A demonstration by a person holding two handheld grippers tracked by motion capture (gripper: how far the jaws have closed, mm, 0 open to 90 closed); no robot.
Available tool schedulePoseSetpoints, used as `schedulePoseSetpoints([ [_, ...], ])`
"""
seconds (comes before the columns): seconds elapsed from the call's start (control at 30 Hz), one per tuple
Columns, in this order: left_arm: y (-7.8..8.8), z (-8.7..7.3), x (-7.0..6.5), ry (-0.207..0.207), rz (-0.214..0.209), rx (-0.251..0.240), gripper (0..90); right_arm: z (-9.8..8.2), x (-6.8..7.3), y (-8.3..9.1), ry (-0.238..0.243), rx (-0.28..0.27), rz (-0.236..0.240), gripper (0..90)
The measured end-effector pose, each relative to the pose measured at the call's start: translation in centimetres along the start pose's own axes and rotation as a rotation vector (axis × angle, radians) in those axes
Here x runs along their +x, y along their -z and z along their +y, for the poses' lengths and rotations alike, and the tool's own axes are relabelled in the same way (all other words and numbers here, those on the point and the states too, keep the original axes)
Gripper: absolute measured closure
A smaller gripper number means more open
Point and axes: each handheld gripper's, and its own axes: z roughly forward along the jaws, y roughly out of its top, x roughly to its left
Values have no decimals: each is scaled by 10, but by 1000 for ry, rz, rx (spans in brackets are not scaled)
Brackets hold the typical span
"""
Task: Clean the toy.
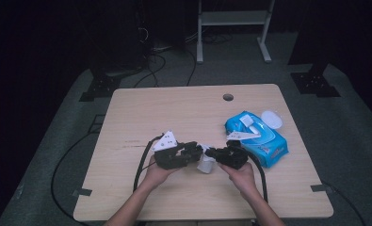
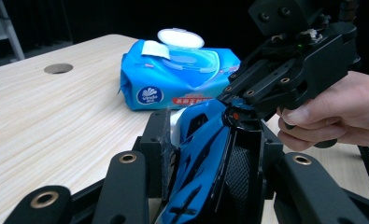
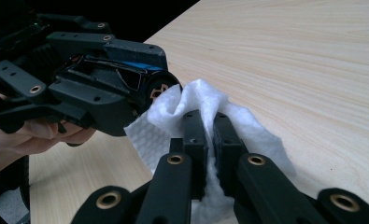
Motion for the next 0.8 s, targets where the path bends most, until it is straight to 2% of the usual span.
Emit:
schedulePoseSetpoints([
  [0.13, 1, 0, 0, 1, 7, -1, 594, 1, 0, -2, 1, -6, 1, 857],
  [0.37, 4, -3, 8, 78, -10, -21, 573, 3, 1, 0, 7, -20, 5, 857],
  [0.43, 3, -5, 8, 68, 10, -10, 548, 4, 1, 0, 10, -22, 1, 857],
  [0.6, 6, -3, 10, 81, 40, -24, 569, 7, 2, 1, 20, -34, 3, 856],
  [0.77, 13, -5, 16, 150, 32, -71, 592, 16, 8, 3, 51, -51, 10, 856],
  [0.8, 14, -6, 16, 152, 37, -75, 596, 18, 9, 4, 64, -53, 7, 857],
])
